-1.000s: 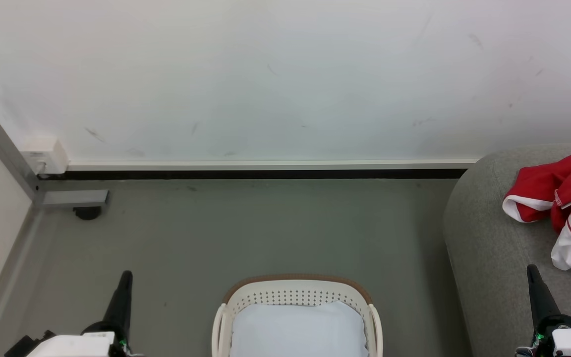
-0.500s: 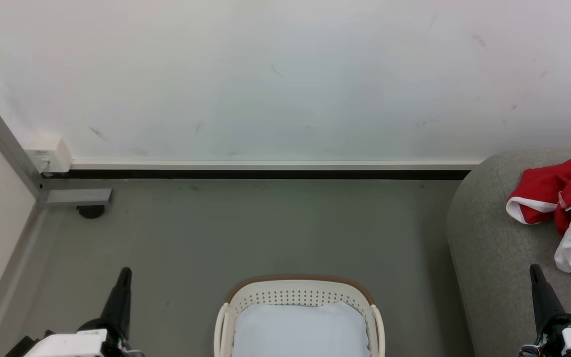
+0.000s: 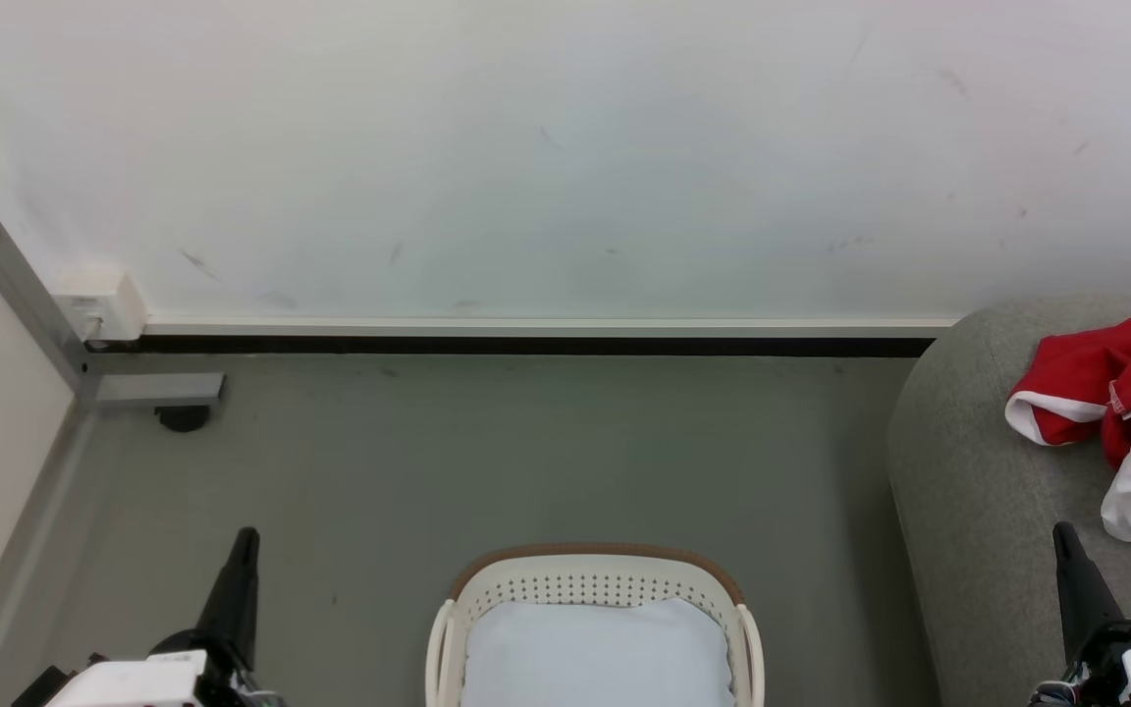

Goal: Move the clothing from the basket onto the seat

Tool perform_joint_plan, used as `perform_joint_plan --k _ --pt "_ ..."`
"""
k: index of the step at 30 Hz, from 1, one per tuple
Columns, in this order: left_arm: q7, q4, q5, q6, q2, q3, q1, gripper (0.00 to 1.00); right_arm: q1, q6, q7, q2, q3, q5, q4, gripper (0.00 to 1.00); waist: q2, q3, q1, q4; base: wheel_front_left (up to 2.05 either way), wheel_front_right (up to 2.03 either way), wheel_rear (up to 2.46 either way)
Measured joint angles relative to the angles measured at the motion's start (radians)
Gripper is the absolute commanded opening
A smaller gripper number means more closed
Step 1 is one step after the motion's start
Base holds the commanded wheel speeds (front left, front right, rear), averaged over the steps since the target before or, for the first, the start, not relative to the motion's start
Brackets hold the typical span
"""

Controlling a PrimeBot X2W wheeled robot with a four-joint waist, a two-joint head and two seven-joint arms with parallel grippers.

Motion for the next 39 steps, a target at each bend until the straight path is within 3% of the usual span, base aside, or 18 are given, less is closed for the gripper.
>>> perform_joint_plan --k 39 --pt "0.000 0.000 0.000 0.000 0.000 0.000 0.000 0.00 0.000 0.000 0.006 0.005 -0.008 -0.003 0.000 0.00 0.0000 0.000 0.0000 0.000 0.00 0.00 0.00"
